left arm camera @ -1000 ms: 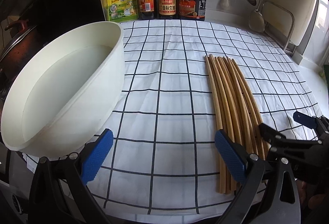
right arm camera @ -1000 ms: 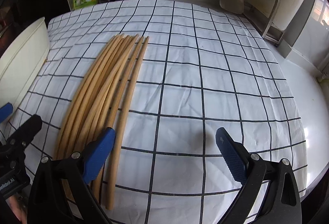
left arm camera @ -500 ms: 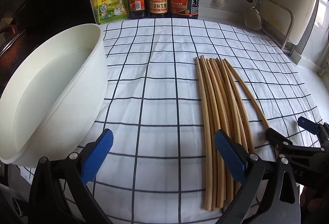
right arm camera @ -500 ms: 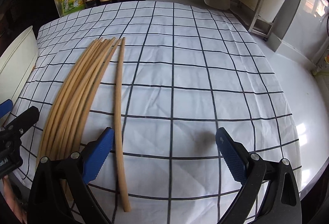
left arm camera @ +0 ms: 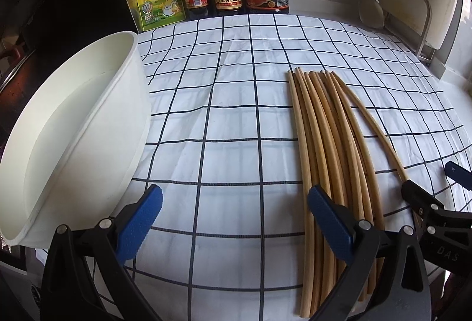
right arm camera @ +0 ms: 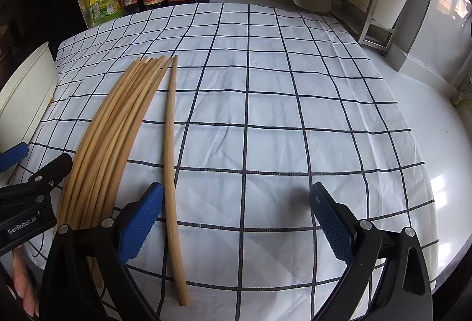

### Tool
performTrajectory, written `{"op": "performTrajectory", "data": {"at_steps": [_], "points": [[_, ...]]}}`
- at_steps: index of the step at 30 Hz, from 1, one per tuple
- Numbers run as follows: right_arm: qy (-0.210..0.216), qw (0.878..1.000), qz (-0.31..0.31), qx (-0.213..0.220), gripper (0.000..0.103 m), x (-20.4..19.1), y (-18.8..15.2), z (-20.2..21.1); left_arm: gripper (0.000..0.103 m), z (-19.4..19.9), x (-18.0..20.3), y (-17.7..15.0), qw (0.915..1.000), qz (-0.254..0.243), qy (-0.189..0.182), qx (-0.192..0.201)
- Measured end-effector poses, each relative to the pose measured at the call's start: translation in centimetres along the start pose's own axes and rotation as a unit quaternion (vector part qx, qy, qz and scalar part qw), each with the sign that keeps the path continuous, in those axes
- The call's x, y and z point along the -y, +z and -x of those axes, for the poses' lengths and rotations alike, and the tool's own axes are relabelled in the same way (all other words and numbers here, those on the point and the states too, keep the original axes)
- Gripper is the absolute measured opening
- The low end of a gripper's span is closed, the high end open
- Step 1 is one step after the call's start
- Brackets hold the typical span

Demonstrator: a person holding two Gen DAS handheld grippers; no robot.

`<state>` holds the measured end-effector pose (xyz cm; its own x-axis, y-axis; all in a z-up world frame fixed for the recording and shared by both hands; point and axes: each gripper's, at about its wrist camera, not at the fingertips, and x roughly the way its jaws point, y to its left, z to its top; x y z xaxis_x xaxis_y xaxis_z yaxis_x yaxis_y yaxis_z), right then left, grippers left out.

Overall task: Organize utensils
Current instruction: 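Move the left tool toward the chopstick bundle while the right tool approaches it too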

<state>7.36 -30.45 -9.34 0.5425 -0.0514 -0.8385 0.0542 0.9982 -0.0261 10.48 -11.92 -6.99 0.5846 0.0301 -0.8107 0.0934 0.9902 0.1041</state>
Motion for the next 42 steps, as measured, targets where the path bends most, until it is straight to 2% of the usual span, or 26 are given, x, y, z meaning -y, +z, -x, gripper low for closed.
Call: {"op": "performTrajectory", "data": {"at_steps": [11, 16, 25, 30, 32, 38, 42], "points": [[0.003, 1.0, 0.0, 0.001, 0.094, 0.0, 0.0, 0.0, 0.097, -0.3, 0.4, 0.2, 0.9999, -0.006, 0.0, -0.01], [0.003, 1.0, 0.003, 0.005, 0.094, -0.1, 0.2, -0.1, 0.098, -0.9, 0.8, 0.6, 0.9995, -0.02, 0.018, -0.018], [-0.012, 1.0, 0.014, 0.022, 0.093, -0.9, 1.3, -0.6, 0.098, -1.9, 0.5, 1.8, 0.9994, -0.011, 0.009, -0.03], [0.007, 0.999, 0.023, 0.025, 0.08, -1.3, 1.5, -0.7, 0.096, -2.4, 0.1, 2.2, 0.9993, 0.002, -0.012, -0.036], [0.014, 0.999, 0.028, 0.027, 0.074, -1.6, 1.5, -0.7, 0.093, -2.5, 0.0, 2.3, 0.9993, 0.003, -0.018, -0.033], [0.026, 0.998, 0.04, 0.031, 0.058, -2.3, 1.6, -0.5, 0.071, -1.9, 1.0, 2.1, 0.9993, -0.008, -0.029, -0.021], [0.032, 0.998, 0.052, 0.035, 0.044, -2.8, 1.6, -0.4, 0.044, -1.4, 1.7, 1.9, 0.9986, -0.019, -0.047, -0.015]]}}
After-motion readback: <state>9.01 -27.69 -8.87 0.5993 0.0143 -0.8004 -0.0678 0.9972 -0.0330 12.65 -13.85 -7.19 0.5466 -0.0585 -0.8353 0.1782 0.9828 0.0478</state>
